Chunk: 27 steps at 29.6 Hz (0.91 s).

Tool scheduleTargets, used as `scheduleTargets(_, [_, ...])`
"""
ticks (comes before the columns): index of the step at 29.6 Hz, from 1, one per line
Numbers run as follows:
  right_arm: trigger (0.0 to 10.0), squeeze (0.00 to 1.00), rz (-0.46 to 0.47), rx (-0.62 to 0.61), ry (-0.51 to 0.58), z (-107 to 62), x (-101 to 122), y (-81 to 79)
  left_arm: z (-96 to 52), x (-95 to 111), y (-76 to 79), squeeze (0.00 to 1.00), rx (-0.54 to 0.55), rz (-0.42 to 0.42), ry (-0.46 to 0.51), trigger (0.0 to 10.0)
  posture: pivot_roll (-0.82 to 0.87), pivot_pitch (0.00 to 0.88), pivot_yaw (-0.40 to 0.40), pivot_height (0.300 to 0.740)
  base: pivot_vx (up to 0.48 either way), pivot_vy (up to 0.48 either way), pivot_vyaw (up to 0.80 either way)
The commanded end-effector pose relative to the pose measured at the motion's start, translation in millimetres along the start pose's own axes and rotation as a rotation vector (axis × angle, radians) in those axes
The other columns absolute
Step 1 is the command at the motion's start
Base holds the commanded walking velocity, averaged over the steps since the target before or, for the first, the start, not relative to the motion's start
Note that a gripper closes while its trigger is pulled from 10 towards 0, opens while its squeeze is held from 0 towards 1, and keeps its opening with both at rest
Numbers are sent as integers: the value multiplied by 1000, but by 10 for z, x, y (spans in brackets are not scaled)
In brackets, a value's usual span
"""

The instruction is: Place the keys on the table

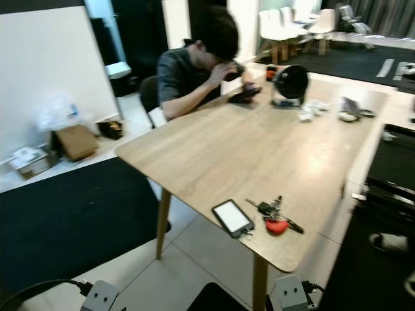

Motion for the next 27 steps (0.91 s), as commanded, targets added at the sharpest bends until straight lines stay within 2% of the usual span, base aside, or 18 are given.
scheduleTargets(1, [10000,0,-2,12,1,3,7,-34,-28,-64,-19,0,5,4,-21,10000,47,113,34,740,0,0,800])
scheduleTargets(27, [10000,0,-3,18,1,0,0,-41,-43,-65,-15,0,8,0,-19,10000,52,119,30,740,0,0,800])
Point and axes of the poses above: a point about 5 cm out from each wrist's last joint towards the gripper, its own z axis pointing out of the wrist towards the gripper, its own x axis along the axis of the wrist's last joint, y = z × x, the point moved 3 cm from there along z, pointing out of the wrist towards the gripper, and after that the axes turned 12 degrees about -z, right-handed, at the moved point
